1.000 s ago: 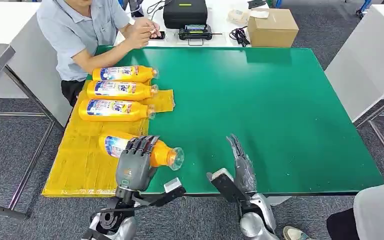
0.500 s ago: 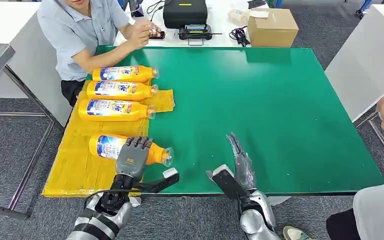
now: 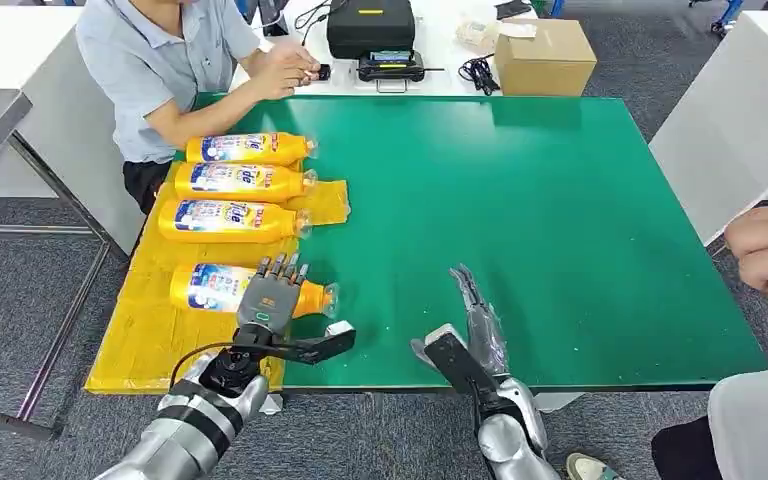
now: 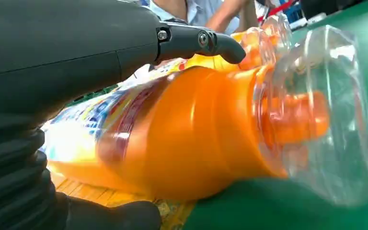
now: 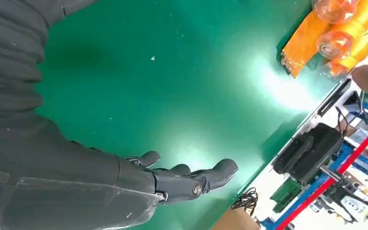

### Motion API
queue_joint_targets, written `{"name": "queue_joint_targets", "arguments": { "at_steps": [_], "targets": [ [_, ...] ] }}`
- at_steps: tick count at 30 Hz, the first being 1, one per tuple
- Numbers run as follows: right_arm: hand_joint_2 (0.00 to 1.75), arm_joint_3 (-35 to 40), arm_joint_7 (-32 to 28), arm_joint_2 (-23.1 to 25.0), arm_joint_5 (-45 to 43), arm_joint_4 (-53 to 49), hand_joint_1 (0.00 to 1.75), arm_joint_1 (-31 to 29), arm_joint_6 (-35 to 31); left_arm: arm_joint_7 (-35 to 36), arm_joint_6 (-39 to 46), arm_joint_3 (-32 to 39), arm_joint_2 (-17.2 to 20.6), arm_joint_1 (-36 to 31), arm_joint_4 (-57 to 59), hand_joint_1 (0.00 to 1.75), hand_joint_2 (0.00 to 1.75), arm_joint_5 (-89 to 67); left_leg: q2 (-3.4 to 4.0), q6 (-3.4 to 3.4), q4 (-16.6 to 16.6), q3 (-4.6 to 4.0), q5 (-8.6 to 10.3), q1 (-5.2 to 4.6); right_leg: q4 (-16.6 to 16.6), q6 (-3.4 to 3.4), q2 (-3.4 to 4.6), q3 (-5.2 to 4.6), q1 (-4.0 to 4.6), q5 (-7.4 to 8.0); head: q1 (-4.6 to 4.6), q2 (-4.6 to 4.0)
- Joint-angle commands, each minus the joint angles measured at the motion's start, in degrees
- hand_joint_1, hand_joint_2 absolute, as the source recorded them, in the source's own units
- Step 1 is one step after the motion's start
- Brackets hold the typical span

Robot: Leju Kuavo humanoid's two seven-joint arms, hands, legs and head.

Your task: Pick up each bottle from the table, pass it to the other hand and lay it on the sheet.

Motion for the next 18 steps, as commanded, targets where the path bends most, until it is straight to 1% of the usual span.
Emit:
{"name": "queue_joint_targets", "arguments": {
  "at_steps": [1, 8, 11, 12, 14, 15, 18],
  "targets": [
    [1.75, -2.7, -0.1, 0.0, -0.2, 3.3, 0.0, -2.1, 0.6, 0.0, -2.3, 0.5, -0.1, -2.7, 10.6, 0.0, 1.75, 1.6, 0.14, -0.1, -0.1, 0.23, -0.01, 0.04, -0.1, -0.13, 0.11, 0.2, 0.05, 0.03, 0.0, 0.0],
    [1.75, -4.2, -0.1, -0.5, -0.2, 1.4, 0.0, -0.8, 0.7, -0.4, 0.0, 0.5, -0.9, -1.3, 9.7, 0.0, 1.75, 1.9, 0.17, -0.13, -0.1, 0.54, -0.03, 0.07, -0.1, -0.17, 0.13, 0.5, 0.09, 0.03, 0.0, 0.0],
    [1.75, -4.4, -0.1, -0.4, 0.4, 0.2, 0.0, 0.2, 0.9, -0.4, 0.6, -0.2, -0.9, -0.1, 7.1, 0.0, 1.75, 1.7, 0.07, -0.09, -0.1, 0.61, -0.01, 0.02, -0.1, -0.12, 0.04, 0.58, 0.04, 0.0, 0.0, 0.0],
    [1.75, -4.5, -0.1, -0.3, 0.4, -0.1, 0.0, 0.6, 1.0, -0.5, 0.9, -0.3, -1.0, 0.3, 6.1, 0.0, 1.75, 1.7, 0.14, -0.18, -0.1, 0.61, -0.03, 0.11, -0.1, -0.24, 0.08, 0.59, 0.13, 0.01, 0.0, 0.0],
    [1.75, -4.6, -0.1, -0.2, 0.5, -0.5, 0.0, 1.3, 1.1, -0.7, 1.4, -0.9, -1.1, 1.1, 4.2, 0.0, 1.75, 1.3, 0.11, -0.1, -0.1, 0.63, -0.03, 0.05, -0.1, -0.13, 0.08, 0.6, 0.06, -0.01, -0.02, 0.0],
    [1.75, -4.7, 0.0, -0.2, 0.8, -0.7, 0.0, 1.7, 1.0, -0.8, 2.8, -1.2, -1.0, 1.9, 2.4, 0.0, 1.75, 1.0, 0.14, -0.15, 0.0, 0.63, -0.07, 0.08, -0.1, -0.19, 0.08, 0.6, 0.1, -0.03, 0.0, 0.0],
    [1.75, -5.2, -0.6, 0.2, 0.1, -1.9, 0.0, 3.0, 0.8, -1.8, 4.8, -1.8, -1.2, 4.2, -2.6, 0.0, 1.75, 1.1, 0.06, -0.08, -0.1, 0.62, -0.04, 0.02, -0.1, -0.1, 0.03, 0.6, 0.03, -0.03, 0.0, 0.0]
  ]
}}
